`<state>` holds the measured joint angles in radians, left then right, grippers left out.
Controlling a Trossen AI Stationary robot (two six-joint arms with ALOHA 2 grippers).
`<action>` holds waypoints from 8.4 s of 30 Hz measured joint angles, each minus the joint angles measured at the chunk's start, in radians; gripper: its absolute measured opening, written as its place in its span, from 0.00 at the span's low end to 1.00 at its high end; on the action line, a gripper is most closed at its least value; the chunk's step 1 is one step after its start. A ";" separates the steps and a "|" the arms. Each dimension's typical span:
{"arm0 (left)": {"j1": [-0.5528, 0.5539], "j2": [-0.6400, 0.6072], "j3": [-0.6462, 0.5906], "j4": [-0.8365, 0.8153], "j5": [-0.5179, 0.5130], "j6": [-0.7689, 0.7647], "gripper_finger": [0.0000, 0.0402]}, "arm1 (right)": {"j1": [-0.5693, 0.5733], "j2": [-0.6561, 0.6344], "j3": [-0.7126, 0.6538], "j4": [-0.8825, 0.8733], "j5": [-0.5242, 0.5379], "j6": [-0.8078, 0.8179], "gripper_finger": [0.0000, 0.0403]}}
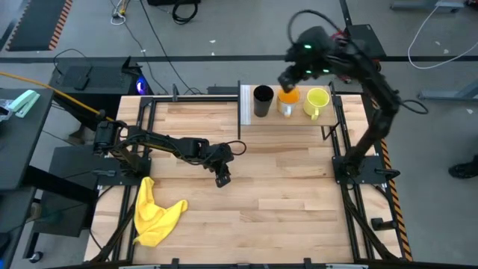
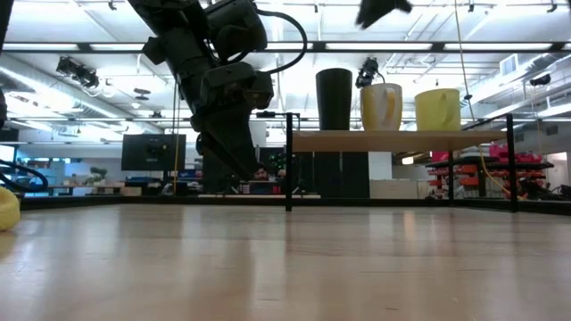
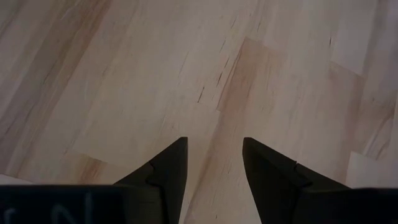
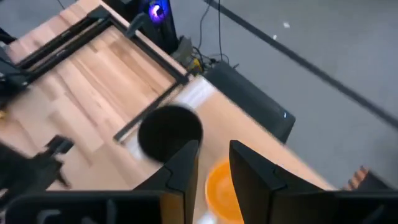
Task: Stack small to large cups/mugs on shelf
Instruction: Return to Home Position
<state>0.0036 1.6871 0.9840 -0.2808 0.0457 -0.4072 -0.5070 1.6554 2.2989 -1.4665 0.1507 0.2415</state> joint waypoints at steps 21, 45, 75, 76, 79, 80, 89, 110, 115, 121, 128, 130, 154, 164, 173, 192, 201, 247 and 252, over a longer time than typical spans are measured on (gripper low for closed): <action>0.010 0.000 0.000 0.045 0.000 0.018 0.40 | 0.683 -0.341 -0.334 -0.105 0.502 0.550 0.23; 0.010 0.000 0.000 0.073 0.000 -0.069 0.40 | 1.027 -0.384 -1.140 0.769 0.620 0.771 0.21; 0.108 -0.837 -0.270 0.385 0.045 0.020 0.40 | 1.276 -0.796 -1.339 1.300 0.745 0.277 0.22; 0.103 -0.857 -0.304 0.423 0.048 0.012 0.40 | 1.280 -0.808 -1.400 1.437 0.702 0.221 0.22; 0.096 -0.899 -0.380 0.539 0.051 -0.006 0.40 | 1.280 -0.844 -1.579 1.843 0.555 0.056 0.22; 0.096 -0.909 -0.399 0.559 0.050 -0.008 0.40 | 1.280 -0.855 -1.626 1.944 0.520 0.018 0.22; 0.136 -0.998 -0.451 0.585 0.057 0.006 0.40 | 1.221 -1.052 -1.880 2.201 0.495 -0.093 0.22; 0.398 -1.174 -0.453 0.631 0.243 0.025 0.40 | 1.052 -1.526 -1.899 1.953 0.386 -0.304 0.22; 0.436 -1.239 -0.453 0.564 0.247 0.018 0.40 | 1.052 -1.539 -1.899 1.949 0.386 -0.325 0.22; 0.476 -1.308 -0.453 0.473 0.247 0.000 0.40 | 1.052 -1.539 -1.899 1.943 0.386 -0.325 0.22; 0.494 -1.397 -0.453 0.404 0.234 -0.008 0.40 | 1.052 -1.537 -1.899 1.944 0.386 -0.323 0.22; 0.494 -1.421 -0.453 0.371 0.221 -0.015 0.40 | 1.052 -1.535 -1.899 1.944 0.386 -0.324 0.22; 0.493 -1.683 -0.733 0.445 0.158 -0.138 0.40 | 1.042 -1.365 -1.898 1.999 0.543 -0.270 0.22; 0.492 -1.683 -0.732 0.453 0.166 -0.159 0.40 | 1.020 -1.571 -1.898 1.887 0.496 -0.309 0.22; 0.492 -1.683 -0.732 0.452 0.168 -0.160 0.40 | 1.020 -1.607 -1.981 1.904 0.478 -0.238 0.22; 0.492 -1.682 -0.732 0.384 0.168 -0.132 0.40 | 1.020 -1.611 -2.195 2.102 0.469 -0.188 0.22; 0.471 -1.682 -0.888 0.591 0.169 -0.182 0.40 | 1.020 -1.611 -2.213 2.061 0.469 -0.145 0.22; 0.469 -1.681 -0.911 0.151 0.168 -0.105 0.40 | 1.020 -1.611 -2.213 1.519 0.532 -0.130 0.22; 0.469 -1.681 -0.912 0.152 0.168 -0.105 0.40 | 1.020 -1.611 -2.213 1.520 0.532 -0.130 0.22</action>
<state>0.4725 0.0063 0.0723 -0.1287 0.2138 -0.5117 0.5125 0.0448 0.0856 0.0532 0.6830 0.1120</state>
